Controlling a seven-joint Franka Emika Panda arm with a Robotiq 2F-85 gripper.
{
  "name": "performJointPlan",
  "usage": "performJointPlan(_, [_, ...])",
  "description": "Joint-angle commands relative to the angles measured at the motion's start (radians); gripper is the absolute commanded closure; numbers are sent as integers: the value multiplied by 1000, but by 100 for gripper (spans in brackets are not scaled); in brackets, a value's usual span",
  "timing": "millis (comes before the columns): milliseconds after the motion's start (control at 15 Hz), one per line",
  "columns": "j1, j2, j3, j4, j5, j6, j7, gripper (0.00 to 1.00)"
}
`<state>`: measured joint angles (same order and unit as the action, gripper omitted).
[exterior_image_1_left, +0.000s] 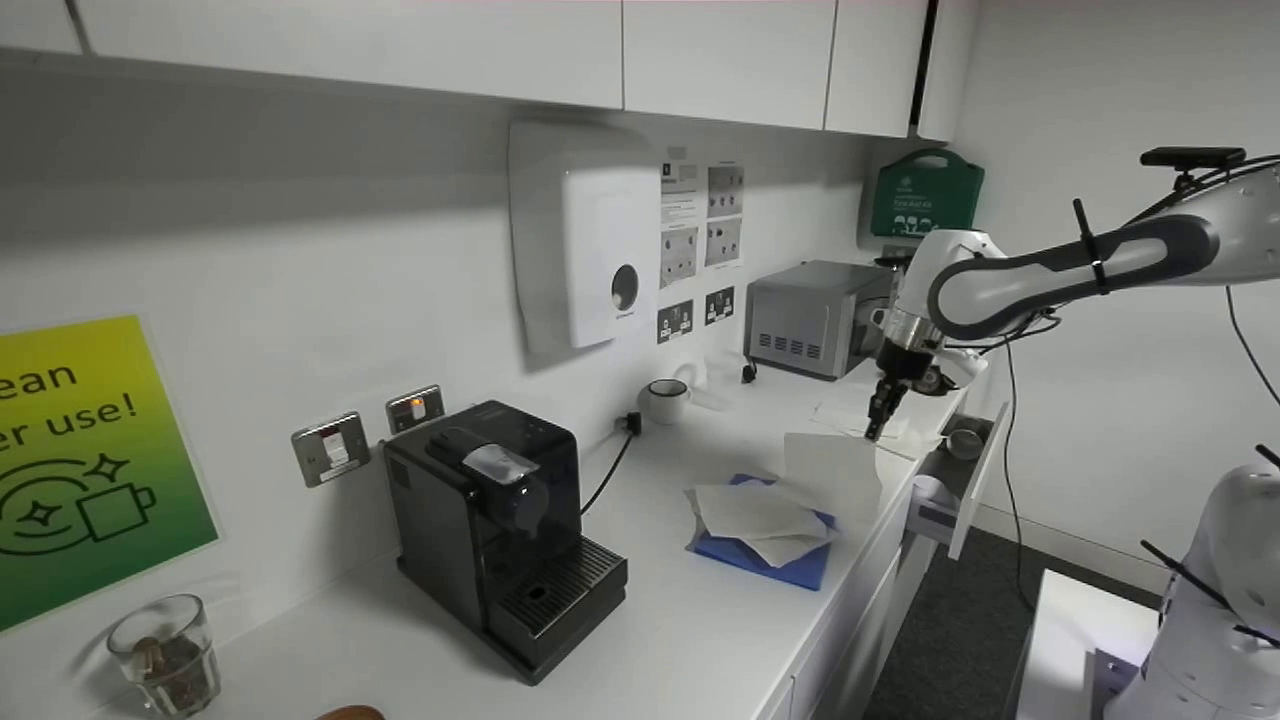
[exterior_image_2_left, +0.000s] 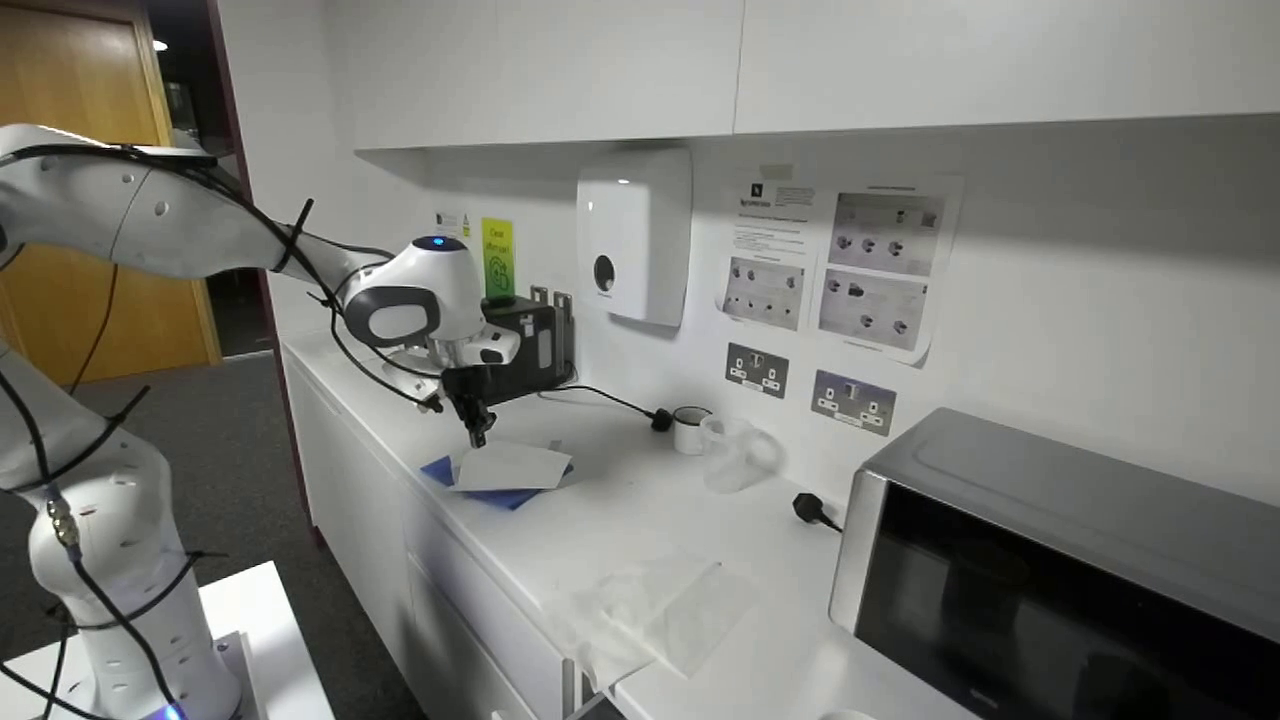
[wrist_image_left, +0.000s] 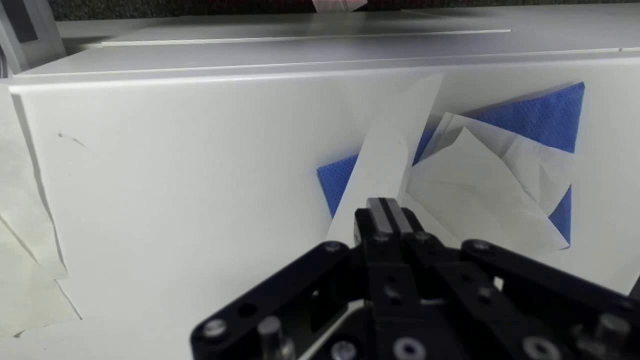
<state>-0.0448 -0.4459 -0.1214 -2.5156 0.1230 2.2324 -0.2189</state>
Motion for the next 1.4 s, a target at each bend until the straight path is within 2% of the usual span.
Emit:
performJointPlan(0, [4, 1, -4, 2, -3, -3, 2, 99])
performJointPlan(667, [-6, 5, -1, 2, -13, 18, 22, 100])
performJointPlan(933, [-33, 13, -8, 7, -22, 51, 56, 100])
performJointPlan(1333, [-88, 55, -53, 30, -26, 120, 76, 100])
